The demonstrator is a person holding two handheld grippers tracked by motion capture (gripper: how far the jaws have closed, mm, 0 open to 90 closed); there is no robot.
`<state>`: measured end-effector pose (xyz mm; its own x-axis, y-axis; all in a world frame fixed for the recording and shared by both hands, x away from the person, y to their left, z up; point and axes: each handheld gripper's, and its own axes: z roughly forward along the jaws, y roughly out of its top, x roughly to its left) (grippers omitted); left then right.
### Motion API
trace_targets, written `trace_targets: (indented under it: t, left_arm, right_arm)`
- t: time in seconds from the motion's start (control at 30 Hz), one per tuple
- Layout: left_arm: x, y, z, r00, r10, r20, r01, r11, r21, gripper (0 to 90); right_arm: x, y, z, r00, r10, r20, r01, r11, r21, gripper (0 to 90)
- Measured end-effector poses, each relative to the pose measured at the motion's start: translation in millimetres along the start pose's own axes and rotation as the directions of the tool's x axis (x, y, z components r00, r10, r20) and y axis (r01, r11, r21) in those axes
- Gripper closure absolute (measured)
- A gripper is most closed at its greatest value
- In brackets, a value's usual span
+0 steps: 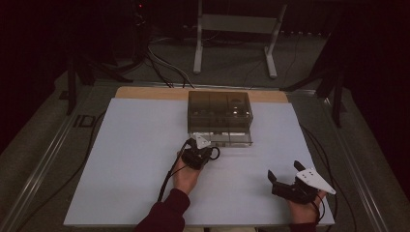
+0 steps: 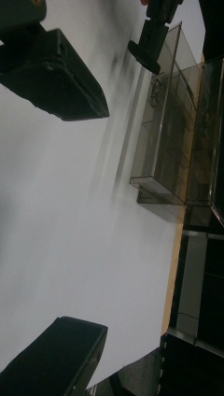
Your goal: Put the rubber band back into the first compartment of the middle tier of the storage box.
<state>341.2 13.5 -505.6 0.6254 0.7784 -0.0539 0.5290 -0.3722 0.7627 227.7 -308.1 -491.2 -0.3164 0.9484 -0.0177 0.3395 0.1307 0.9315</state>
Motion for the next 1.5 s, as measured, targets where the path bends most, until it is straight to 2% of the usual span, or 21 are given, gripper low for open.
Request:
trace_targets:
  t: [1.5]
  left_arm:
    - [-0.1,19.4,-17.9,0.9998,-0.004,0.019,0.005,0.9980,-0.062,88.7]
  right_arm:
    - [0.5,-0.2,0.9,1.0000,-0.004,-0.004,0.004,1.000,0.004,0.4]
